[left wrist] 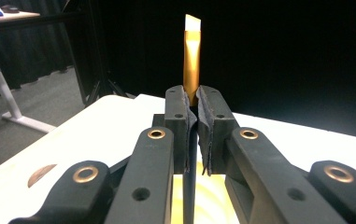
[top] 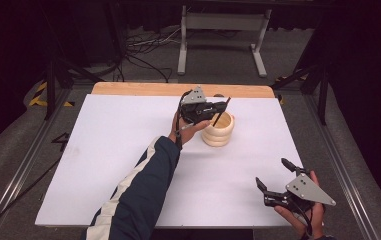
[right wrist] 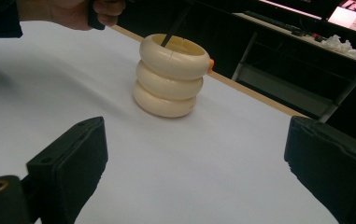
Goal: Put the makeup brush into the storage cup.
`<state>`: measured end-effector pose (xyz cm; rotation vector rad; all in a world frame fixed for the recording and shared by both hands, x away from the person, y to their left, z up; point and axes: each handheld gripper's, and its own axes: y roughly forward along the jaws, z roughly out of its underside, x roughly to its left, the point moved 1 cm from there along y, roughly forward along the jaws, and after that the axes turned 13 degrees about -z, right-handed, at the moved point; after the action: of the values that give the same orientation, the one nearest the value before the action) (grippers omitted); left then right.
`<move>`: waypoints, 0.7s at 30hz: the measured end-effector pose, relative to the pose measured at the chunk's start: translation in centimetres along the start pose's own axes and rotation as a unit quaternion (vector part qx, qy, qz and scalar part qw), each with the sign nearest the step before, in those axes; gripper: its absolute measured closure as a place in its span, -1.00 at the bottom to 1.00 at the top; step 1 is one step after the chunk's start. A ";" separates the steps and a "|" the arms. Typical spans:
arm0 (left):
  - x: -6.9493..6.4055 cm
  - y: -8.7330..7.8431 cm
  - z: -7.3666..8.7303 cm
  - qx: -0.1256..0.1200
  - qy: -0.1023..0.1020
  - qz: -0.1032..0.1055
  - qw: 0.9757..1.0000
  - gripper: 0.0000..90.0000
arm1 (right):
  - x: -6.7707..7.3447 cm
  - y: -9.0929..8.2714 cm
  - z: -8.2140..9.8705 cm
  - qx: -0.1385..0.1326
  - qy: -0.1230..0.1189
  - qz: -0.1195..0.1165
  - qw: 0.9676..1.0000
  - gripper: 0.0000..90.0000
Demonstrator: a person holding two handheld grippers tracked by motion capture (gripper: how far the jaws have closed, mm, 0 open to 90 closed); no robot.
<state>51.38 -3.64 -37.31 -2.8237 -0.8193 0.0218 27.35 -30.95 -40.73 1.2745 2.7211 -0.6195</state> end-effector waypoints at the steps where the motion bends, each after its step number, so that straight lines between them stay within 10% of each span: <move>1: 0.0 -0.1 -0.1 0.001 0.001 0.000 1.000 0.84 | 0.0 0.0 0.0 0.000 0.000 0.000 1.000 -0.85; 21: -0.1 -2.1 -1.1 0.001 0.028 -0.019 0.999 0.58 | 0.2 0.2 -0.1 0.002 -0.002 -0.004 1.000 -0.85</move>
<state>50.27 -2.16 -35.85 -2.7932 -0.8603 -0.0609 27.37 -30.70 -40.77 1.2624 2.7241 -0.6282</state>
